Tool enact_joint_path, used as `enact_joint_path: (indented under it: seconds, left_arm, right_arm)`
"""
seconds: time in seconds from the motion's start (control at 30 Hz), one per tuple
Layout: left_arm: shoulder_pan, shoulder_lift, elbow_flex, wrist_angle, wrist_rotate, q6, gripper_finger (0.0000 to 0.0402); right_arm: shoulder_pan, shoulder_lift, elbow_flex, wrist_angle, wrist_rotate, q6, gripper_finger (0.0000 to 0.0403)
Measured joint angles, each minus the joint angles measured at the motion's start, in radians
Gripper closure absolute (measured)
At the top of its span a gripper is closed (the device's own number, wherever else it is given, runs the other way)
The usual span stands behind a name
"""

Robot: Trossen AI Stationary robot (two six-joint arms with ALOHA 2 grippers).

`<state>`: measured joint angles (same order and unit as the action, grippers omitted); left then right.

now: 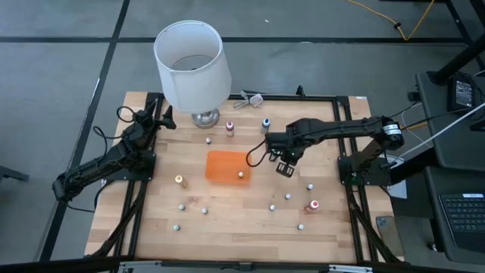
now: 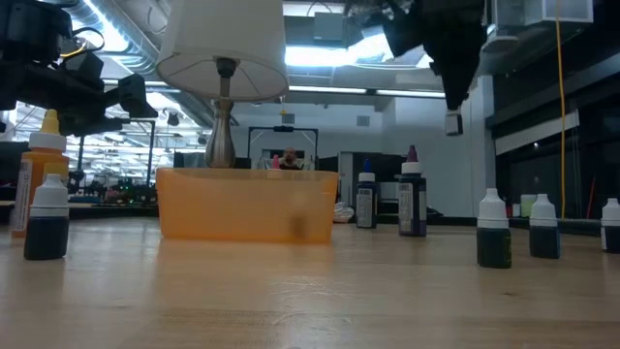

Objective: Pick & Place food coloring
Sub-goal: Put the small black food coloring bottle into the orange bin

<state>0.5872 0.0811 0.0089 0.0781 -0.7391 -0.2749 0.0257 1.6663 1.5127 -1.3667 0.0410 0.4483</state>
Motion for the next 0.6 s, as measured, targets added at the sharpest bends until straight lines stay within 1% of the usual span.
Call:
enact_joint_path:
  seconds: [0.2,0.6]
  left_arm:
    - [0.0,0.0,0.0,0.0,0.0,0.0,0.001]
    - [0.0,0.0,0.0,0.0,0.0,0.0,0.001]
  right_arm:
    - [0.0,0.071,0.136,-0.087,0.002,-0.091,0.0338]
    - [0.0,0.277,0.45,-0.097,0.002,-0.264,0.0338]
